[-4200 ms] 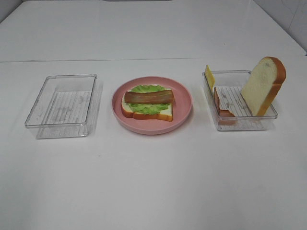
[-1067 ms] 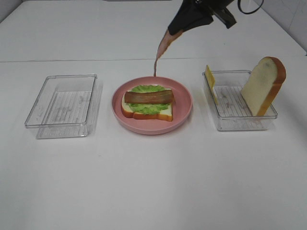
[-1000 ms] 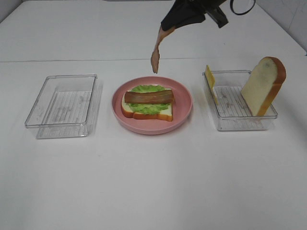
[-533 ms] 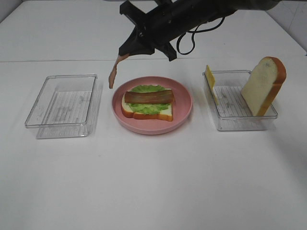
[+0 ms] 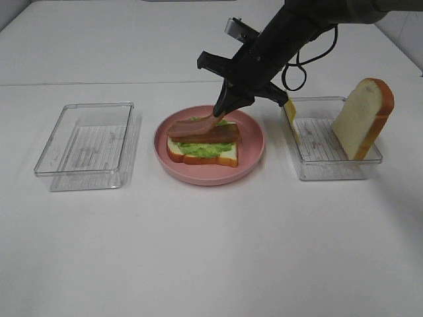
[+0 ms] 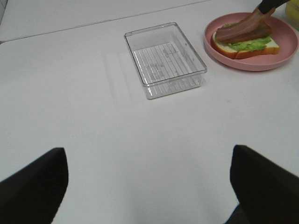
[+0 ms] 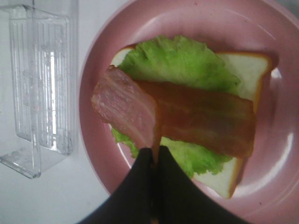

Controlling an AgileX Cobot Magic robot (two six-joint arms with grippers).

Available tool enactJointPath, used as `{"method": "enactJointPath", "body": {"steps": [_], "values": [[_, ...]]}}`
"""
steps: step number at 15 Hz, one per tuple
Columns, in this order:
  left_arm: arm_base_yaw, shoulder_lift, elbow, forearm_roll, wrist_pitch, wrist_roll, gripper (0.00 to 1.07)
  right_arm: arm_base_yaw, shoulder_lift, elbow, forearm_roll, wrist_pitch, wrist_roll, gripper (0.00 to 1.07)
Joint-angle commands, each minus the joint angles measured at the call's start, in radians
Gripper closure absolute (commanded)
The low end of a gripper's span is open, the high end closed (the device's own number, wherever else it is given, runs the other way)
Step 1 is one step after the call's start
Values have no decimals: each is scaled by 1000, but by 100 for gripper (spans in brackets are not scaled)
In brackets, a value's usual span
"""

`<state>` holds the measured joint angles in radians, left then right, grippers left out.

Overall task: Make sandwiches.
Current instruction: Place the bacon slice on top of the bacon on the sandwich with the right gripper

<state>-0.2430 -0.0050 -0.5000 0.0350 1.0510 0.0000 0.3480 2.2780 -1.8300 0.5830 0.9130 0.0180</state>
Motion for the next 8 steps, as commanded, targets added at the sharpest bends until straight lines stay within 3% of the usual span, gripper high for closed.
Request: {"method": "enactJointPath", "body": {"steps": [1, 3, 6, 8], "values": [[-2, -22, 1, 0, -5, -9, 18, -1, -7, -3, -14, 37, 17, 106], [-2, -22, 1, 0, -5, -9, 18, -1, -7, -3, -15, 51, 17, 88], [-2, -22, 1, 0, -5, -9, 18, -1, -20, -5, -23, 103, -24, 38], [-2, -22, 1, 0, -5, -9, 18, -1, -48, -5, -30, 125, -66, 36]]}}
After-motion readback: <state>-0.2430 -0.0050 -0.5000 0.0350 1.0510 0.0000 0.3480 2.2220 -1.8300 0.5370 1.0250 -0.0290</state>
